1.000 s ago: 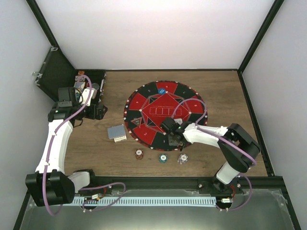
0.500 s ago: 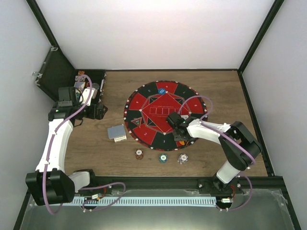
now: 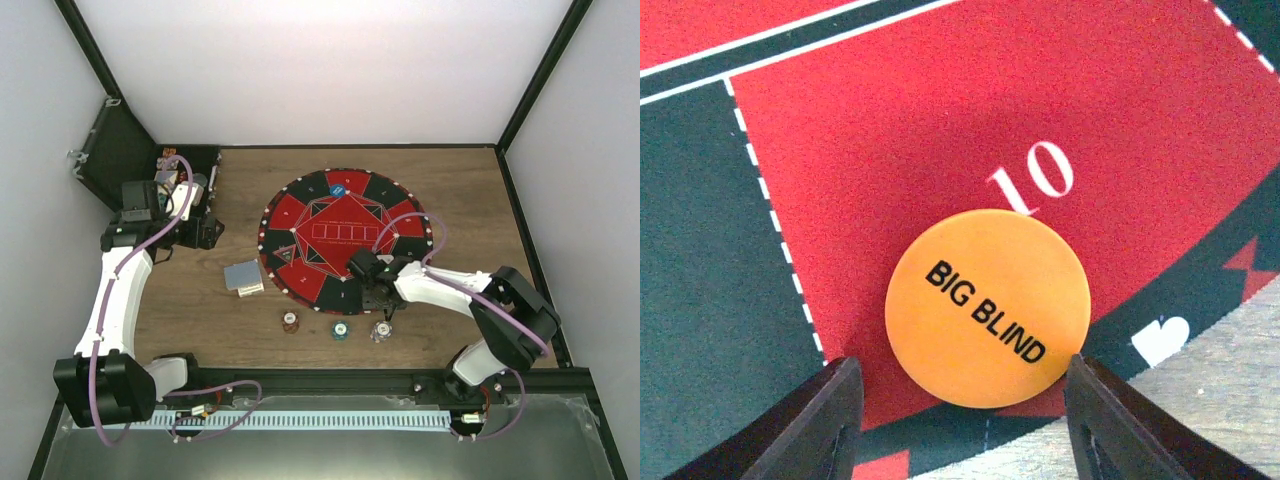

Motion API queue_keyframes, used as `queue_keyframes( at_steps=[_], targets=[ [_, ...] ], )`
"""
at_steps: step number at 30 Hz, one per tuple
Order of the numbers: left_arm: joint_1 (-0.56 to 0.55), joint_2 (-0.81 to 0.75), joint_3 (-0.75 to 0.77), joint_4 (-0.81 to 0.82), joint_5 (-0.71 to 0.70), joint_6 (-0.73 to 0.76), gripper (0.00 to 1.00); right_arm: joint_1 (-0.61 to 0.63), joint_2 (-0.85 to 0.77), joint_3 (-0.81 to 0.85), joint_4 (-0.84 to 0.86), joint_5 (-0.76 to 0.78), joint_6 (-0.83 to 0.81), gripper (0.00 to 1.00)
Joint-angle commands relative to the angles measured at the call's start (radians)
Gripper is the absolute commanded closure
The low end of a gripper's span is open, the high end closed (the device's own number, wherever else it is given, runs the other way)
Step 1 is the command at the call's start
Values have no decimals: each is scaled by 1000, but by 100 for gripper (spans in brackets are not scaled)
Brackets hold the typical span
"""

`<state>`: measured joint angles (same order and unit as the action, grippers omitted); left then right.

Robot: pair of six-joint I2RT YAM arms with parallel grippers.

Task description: Distribute texas hold em gaming equipment

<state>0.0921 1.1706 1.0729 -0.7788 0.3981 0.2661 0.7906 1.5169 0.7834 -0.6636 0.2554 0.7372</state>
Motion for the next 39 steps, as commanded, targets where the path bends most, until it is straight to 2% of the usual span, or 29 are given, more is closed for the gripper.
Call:
queue_keyframes(
  at_steps=[1, 8, 12, 16, 22, 27, 32, 39],
  targets=[
    [8, 2, 18, 18, 16, 8, 0, 0, 15, -1, -22, 22, 28, 45],
    [8, -11, 9, 14, 5, 18, 0, -43, 97, 40, -19, 78, 24, 55],
    [9, -15, 14, 7, 5, 23, 0, -96, 93, 39, -16, 113, 23, 59],
    [9, -14, 15, 6, 11, 21, 0, -146, 89, 42, -8, 130, 4, 59],
    [10, -16, 10, 3, 13, 24, 0, -137, 80, 97, -33, 116, -26, 59],
    [10, -14, 12, -5, 10, 30, 0, -30, -4, 239, -139, 129, -37, 43],
    [12, -9, 15, -9, 1, 27, 0, 138, -53, 378, -185, 18, -48, 27],
    [20, 6, 7, -7, -36, 21, 0, 401, 94, 548, -147, -124, -47, 11]
  ],
)
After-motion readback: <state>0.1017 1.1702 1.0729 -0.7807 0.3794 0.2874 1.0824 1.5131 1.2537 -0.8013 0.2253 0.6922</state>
